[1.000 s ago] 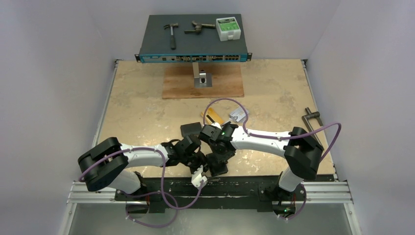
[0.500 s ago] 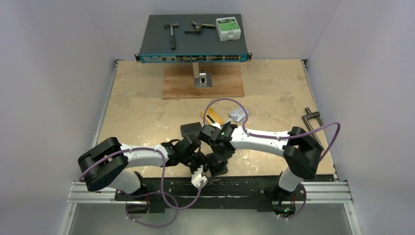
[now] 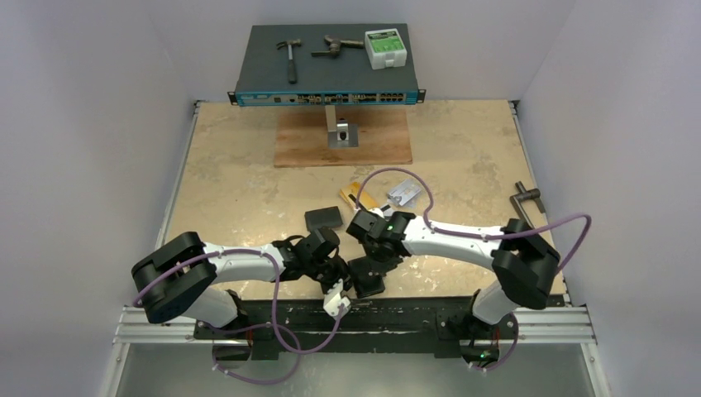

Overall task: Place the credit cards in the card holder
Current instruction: Close the card holder at the center of the board.

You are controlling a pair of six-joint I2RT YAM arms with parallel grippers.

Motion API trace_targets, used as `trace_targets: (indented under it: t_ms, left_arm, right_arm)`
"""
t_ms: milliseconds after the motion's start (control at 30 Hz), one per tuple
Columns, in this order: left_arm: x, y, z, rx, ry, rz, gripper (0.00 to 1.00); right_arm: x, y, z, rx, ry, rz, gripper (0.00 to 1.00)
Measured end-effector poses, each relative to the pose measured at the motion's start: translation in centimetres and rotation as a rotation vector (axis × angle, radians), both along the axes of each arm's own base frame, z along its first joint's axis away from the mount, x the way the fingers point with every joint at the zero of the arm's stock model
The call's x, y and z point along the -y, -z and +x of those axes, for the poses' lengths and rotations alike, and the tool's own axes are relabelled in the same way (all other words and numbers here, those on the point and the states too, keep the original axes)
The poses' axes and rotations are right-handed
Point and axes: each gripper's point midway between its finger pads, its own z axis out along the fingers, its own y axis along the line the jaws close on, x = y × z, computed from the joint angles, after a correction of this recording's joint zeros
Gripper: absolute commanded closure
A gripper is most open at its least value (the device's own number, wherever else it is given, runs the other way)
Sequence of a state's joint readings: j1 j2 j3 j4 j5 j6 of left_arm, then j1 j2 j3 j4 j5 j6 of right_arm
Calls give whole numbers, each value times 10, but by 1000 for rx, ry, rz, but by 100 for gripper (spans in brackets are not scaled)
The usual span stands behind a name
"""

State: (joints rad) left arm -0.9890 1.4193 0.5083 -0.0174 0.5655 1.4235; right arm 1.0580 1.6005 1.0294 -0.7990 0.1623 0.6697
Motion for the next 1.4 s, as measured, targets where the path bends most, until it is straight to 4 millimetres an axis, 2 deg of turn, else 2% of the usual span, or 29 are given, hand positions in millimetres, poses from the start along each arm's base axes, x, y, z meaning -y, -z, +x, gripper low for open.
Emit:
trace_targets:
  t_ms: [233,533,900,1400]
  left_arm:
    - [0,0,0,0,0,0,87]
    - [0,0,0,0,-1,0,87]
    - [0,0,0,0,-1,0,87]
    - [0,0,0,-1,-1,0,87]
  right_arm:
    - [6,-2,-1,-52,165,217,100]
    - [-11,-3,-2,-97,203,343,100]
    - [-21,-4,-1,-115,203,393,100]
    - [-22,6,-4,-141,196,382,100]
